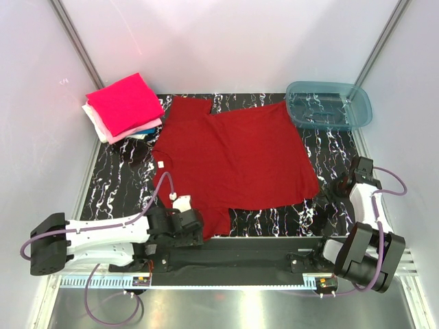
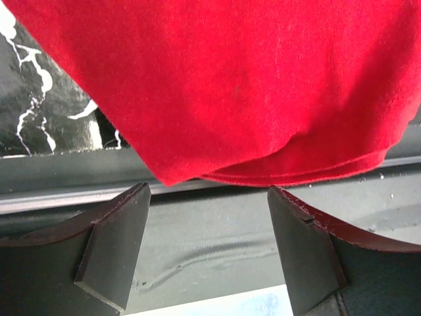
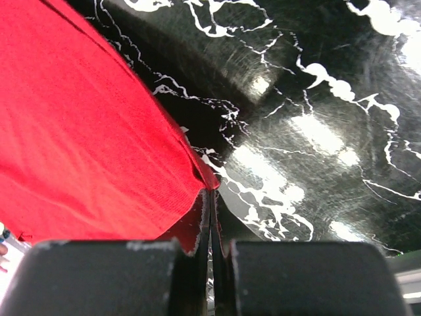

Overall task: Fold and stack the t-shirts
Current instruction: Fold the tshirt

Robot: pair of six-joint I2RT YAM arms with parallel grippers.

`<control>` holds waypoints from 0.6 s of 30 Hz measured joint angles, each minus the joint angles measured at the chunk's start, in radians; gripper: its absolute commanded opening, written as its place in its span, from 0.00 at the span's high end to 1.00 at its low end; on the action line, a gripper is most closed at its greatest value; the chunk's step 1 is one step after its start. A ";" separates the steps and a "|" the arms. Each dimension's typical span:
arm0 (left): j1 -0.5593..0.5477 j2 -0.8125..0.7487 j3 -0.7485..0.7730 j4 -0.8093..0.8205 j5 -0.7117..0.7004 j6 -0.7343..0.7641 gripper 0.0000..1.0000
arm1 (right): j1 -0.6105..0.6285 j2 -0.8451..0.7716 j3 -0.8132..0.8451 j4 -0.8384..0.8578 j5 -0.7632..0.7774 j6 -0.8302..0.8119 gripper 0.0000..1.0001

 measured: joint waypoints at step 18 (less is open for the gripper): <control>0.000 0.136 0.042 0.066 -0.073 0.063 0.69 | -0.004 0.012 -0.006 0.027 -0.061 -0.011 1.00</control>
